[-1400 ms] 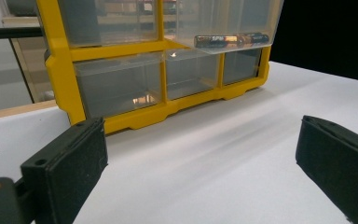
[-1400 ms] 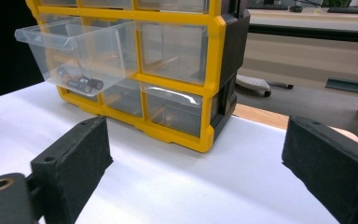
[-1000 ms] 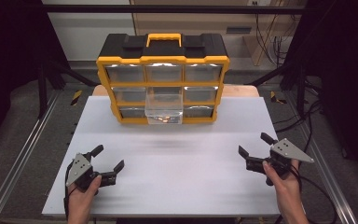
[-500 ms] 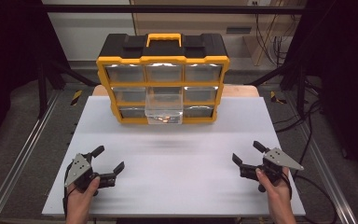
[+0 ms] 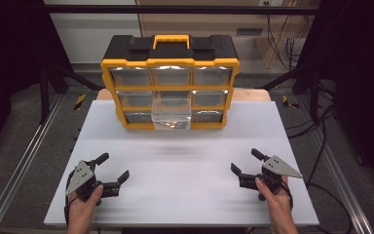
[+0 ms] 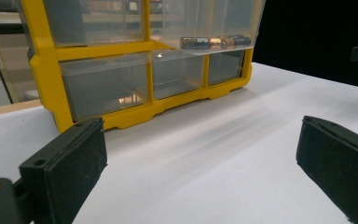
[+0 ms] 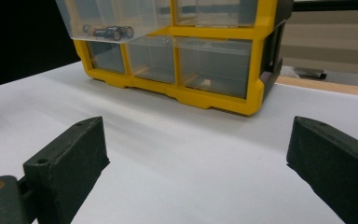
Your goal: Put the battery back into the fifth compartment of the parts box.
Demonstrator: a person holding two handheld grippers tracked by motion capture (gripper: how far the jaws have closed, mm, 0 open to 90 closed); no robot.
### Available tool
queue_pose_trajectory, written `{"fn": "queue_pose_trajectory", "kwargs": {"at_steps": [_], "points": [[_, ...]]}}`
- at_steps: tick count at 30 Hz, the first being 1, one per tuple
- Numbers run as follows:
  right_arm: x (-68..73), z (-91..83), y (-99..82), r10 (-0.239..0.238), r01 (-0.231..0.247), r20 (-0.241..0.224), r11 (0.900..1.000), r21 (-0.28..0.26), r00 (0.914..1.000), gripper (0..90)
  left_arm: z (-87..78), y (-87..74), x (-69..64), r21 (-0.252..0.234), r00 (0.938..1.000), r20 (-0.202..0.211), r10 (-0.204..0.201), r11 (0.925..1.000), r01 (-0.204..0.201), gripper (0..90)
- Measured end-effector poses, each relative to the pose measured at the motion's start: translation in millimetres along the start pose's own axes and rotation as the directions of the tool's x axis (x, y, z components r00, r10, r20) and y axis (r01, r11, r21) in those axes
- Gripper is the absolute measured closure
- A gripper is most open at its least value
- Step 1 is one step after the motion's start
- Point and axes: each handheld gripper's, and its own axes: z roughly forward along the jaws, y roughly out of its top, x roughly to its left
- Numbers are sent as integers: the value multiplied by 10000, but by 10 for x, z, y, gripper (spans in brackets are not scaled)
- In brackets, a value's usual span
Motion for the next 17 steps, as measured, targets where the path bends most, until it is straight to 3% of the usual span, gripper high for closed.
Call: {"fn": "queue_pose_trajectory", "kwargs": {"at_steps": [10,14,17], "points": [[114,64,-14,-849,862,-422,9958,297,9955,56,45,-14,-47,225,9992,389,121,9997,-130,16],[101,53,-39,-857,877,-422,9951,463,9954,53,79,-32,-71,476,9985,517,153,9987,-178,16],[54,56,-68,-709,718,-147,9951,687,9974,53,118,-55,-76,797,9985,514,205,9965,-246,16]]}}
